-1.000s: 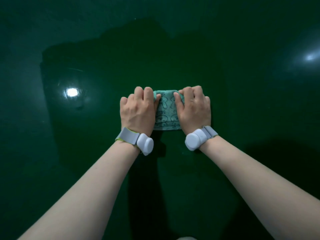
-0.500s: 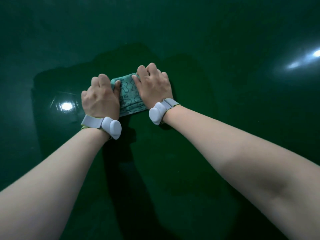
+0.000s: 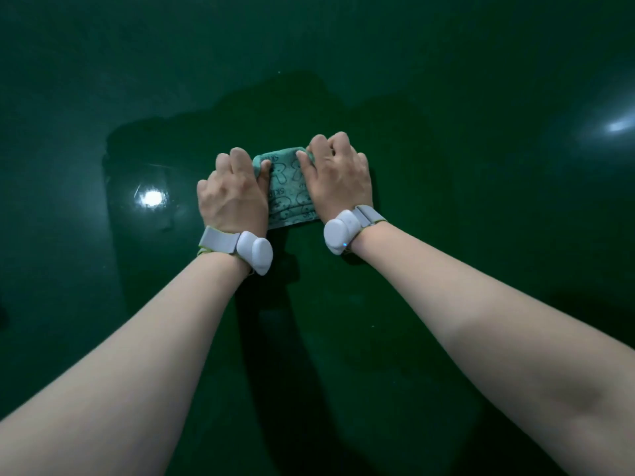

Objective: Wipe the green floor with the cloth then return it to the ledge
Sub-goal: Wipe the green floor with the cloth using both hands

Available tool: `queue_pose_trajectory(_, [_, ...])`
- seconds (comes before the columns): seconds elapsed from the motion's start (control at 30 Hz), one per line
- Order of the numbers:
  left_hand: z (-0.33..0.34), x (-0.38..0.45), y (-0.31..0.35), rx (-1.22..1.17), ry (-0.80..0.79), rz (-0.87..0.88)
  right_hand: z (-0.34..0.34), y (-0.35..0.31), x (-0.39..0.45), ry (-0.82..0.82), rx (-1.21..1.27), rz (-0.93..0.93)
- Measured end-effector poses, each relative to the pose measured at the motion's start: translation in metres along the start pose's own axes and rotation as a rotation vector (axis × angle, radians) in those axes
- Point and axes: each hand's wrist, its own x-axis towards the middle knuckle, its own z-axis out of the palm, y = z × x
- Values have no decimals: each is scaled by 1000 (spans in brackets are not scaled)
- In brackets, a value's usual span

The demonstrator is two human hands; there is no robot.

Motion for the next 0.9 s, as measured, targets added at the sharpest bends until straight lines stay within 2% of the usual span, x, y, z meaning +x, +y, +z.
queue_pose_trajectory(0.23, [-19, -93, -11, -18, 27, 88, -19, 5, -97, 52, 7, 9])
queue_pose_trajectory(0.6, [-59, -246, -46, -154, -7, 22, -39, -9, -231, -18, 13, -138])
queue_pose_trajectory(0.73, [-59, -256, -48, -165, -8, 44, -39, -8, -241, -19, 17, -158])
queue_pose_trajectory(0.9, [-56, -229, -50, -133, 1, 71, -37, -7, -226, -36, -7, -172])
